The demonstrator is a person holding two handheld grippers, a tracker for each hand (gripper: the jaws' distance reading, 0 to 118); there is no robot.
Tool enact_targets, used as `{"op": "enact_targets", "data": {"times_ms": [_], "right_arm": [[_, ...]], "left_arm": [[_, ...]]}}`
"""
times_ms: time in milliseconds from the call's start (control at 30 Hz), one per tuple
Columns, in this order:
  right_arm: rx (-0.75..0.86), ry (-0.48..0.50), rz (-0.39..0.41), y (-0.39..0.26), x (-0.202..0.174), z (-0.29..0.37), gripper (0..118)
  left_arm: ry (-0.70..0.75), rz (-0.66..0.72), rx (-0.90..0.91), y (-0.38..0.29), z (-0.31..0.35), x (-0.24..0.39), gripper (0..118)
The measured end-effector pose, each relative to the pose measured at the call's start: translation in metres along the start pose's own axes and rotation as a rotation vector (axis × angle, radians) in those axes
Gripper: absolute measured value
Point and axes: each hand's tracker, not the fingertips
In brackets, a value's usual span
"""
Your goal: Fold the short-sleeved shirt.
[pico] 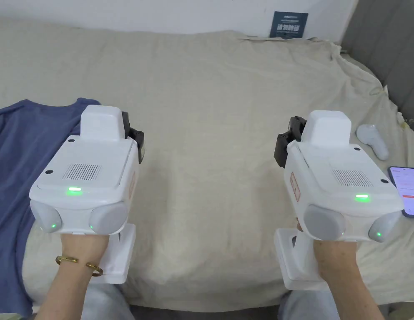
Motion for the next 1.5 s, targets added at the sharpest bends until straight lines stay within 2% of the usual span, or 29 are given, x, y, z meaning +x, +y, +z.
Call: {"op": "enact_targets", "data": {"times_ms": [300, 567, 900, 1100, 1167, 1200, 1233, 1267, 1300, 1333, 1400, 1500], "right_arm": [[0.002, 0.196, 0.022, 0.007, -0.074, -0.013, 0], [0.003, 0.339, 0.023, 0.009, -0.121, -0.026, 0], [0.003, 0.434, 0.048, 0.012, -0.162, -0.021, 0], [-0.001, 0.450, 0.054, 0.012, -0.168, -0.024, 0], [-0.003, 0.451, 0.058, 0.012, -0.170, -0.027, 0], [-0.004, 0.451, 0.058, 0.012, -0.171, -0.028, 0], [-0.007, 0.453, 0.061, 0.012, -0.171, -0.029, 0], [-0.008, 0.453, 0.062, 0.012, -0.172, -0.030, 0], [-0.008, 0.453, 0.064, 0.011, -0.173, -0.031, 0], [-0.008, 0.452, 0.066, 0.011, -0.174, -0.033, 0], [-0.013, 0.452, 0.069, 0.011, -0.177, -0.036, 0], [-0.024, 0.448, 0.072, 0.010, -0.180, -0.043, 0]], "left_arm": [[0.194, 0.011, 0.002, 0.000, 0.024, -0.064, 0], [0.315, 0.038, 0.000, -0.001, 0.047, -0.107, 0], [0.392, 0.055, -0.025, -0.011, 0.061, -0.136, 0], [0.409, 0.073, -0.033, -0.014, 0.059, -0.146, 0], [0.427, 0.070, -0.043, -0.014, 0.055, -0.149, 26], [0.421, 0.073, -0.053, -0.014, 0.052, -0.152, 47], [0.411, 0.078, -0.078, -0.014, 0.047, -0.156, 79], [0.408, 0.079, -0.087, -0.014, 0.043, -0.158, 96], [0.408, 0.074, -0.094, -0.014, 0.039, -0.161, 107], [0.411, 0.062, -0.107, -0.013, 0.034, -0.163, 111], [0.398, 0.066, -0.133, -0.010, 0.022, -0.171, 112], [0.313, 0.125, -0.244, -0.002, -0.003, -0.188, 118]]}}
